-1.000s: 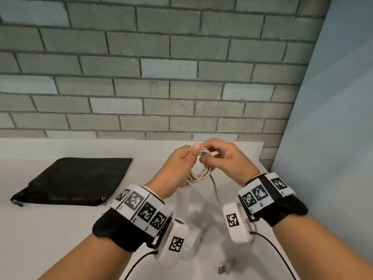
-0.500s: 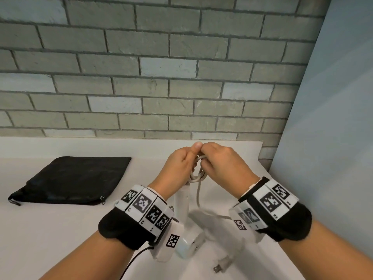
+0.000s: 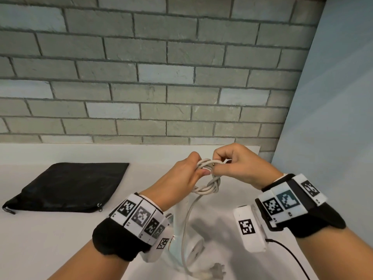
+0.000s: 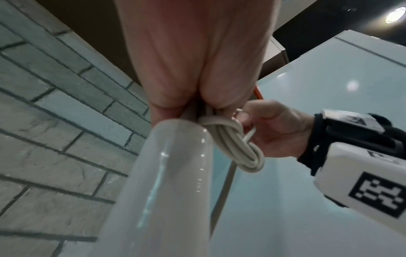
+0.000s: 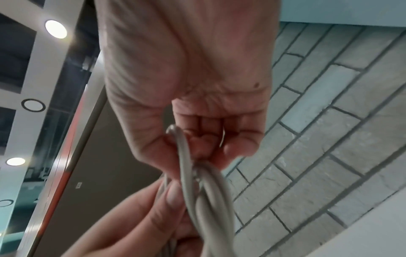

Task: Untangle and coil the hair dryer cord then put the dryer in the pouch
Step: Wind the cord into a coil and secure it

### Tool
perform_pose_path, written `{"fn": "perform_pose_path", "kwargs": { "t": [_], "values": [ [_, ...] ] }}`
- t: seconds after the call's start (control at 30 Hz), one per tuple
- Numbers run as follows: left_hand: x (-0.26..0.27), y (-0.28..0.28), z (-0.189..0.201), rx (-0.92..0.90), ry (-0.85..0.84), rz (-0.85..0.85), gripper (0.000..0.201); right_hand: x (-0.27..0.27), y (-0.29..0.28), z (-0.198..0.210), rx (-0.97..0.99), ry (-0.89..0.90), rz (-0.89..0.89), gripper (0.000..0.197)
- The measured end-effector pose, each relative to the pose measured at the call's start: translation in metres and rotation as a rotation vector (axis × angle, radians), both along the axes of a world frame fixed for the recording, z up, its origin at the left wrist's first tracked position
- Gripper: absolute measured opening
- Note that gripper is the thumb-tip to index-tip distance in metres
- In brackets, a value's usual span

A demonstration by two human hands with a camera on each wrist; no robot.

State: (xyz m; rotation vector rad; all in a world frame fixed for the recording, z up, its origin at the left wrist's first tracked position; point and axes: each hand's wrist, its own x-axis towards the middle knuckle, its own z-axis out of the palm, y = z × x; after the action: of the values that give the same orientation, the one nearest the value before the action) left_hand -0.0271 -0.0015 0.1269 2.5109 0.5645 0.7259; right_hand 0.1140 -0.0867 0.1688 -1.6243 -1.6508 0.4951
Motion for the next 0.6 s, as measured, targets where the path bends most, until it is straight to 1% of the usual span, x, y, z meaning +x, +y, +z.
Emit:
{"fn": "perform_pose_path", "kwargs": {
  "t": [0.13, 0.2, 0.23, 0.27, 0.3, 0.33, 0.37, 0.4, 0.43, 0.47, 0.5, 0.57, 0.6],
  "values": [
    [0.002, 0.005, -0.001, 0.024, -0.001, 0.018, 0.021, 0.003, -0.005, -0.002, -0.035, 0.094, 0.056, 0.013],
    [0.003, 0.006, -0.001, 0.03, -0.009, 0.015, 0.021, 0.0, -0.007, -0.003, -0.034, 0.166, 0.049, 0.011],
    [0.004, 0.006, -0.001, 0.029, -0.013, 0.023, 0.021, -0.001, -0.007, -0.003, -0.027, 0.156, 0.028, 0.01],
    [0.004, 0.007, -0.001, 0.026, -0.017, 0.037, 0.021, -0.002, -0.008, -0.003, -0.001, 0.079, -0.012, 0.013],
    [0.004, 0.009, -0.001, 0.02, -0.019, 0.054, 0.021, -0.001, -0.008, -0.003, 0.05, -0.058, -0.084, 0.019],
    [0.004, 0.011, -0.001, 0.019, -0.021, 0.067, 0.021, 0.0, -0.007, -0.004, 0.122, -0.236, -0.177, 0.024],
    [0.005, 0.012, -0.002, 0.02, -0.022, 0.079, 0.021, 0.0, -0.006, -0.005, 0.197, -0.384, -0.258, 0.024],
    [0.005, 0.014, -0.002, 0.021, -0.024, 0.091, 0.021, 0.0, -0.005, -0.009, 0.263, -0.443, -0.318, 0.02],
    [0.006, 0.015, -0.002, 0.02, -0.027, 0.104, 0.021, -0.001, -0.003, -0.015, 0.3, -0.421, -0.364, 0.016],
    [0.006, 0.016, -0.002, 0.02, -0.031, 0.115, 0.021, -0.001, 0.0, -0.019, 0.309, -0.295, -0.383, 0.012],
    [0.007, 0.017, -0.002, 0.021, -0.031, 0.126, 0.021, -0.002, 0.001, -0.021, 0.29, -0.085, -0.386, 0.012],
    [0.007, 0.02, -0.002, 0.022, -0.032, 0.138, 0.021, -0.006, 0.001, -0.017, 0.186, 0.428, -0.3, 0.016],
    [0.007, 0.021, -0.002, 0.02, -0.036, 0.139, 0.021, -0.006, 0.0, -0.014, 0.134, 0.589, -0.249, 0.016]
  ]
}}
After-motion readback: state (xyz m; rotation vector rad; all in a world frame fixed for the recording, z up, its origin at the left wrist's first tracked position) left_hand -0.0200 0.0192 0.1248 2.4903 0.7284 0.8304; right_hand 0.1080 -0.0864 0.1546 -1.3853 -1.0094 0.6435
